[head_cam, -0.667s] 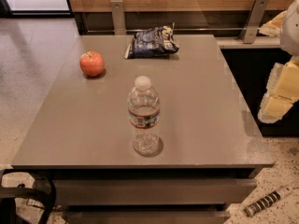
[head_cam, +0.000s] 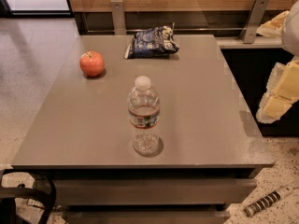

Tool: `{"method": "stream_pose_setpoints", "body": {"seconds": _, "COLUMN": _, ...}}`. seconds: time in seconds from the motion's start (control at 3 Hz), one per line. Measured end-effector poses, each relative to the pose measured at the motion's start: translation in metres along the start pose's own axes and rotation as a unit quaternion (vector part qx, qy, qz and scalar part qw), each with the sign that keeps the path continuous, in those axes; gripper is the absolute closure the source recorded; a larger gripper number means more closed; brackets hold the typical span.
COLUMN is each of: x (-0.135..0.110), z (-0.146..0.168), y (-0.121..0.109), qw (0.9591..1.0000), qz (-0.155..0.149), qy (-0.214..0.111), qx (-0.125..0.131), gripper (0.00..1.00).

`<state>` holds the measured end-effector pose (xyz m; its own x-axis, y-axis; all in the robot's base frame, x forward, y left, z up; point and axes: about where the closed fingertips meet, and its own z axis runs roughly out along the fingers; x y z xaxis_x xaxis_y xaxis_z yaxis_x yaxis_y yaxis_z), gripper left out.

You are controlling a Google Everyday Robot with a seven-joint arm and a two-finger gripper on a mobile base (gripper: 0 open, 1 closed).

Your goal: Knock water bottle over

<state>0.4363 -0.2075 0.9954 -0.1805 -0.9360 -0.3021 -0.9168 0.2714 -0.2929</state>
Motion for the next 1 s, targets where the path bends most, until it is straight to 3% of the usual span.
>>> {"method": "stream_pose_setpoints", "body": {"seconds": 0.33, "x": 0.017, "z": 0.028, "y": 0.001, "qw": 0.9935, "qz": -0.001, "qy": -0.113, "qx": -0.013, "gripper": 0.0}}
{"method": "stream_pose_setpoints", "body": {"seconds": 0.67, "x": 0.013, "z": 0.047, "y": 0.007, "qw": 0.9763, "qz": -0.007, "qy": -0.215, "qx": -0.02, "gripper": 0.0}}
{"method": "stream_pose_setpoints", "body": {"seconds": 1.0, "x": -0.01, "z": 0.061, "y": 0.015, "qw": 0.9407, "qz": -0.014, "qy": -0.337, "qx": -0.032, "gripper": 0.0}}
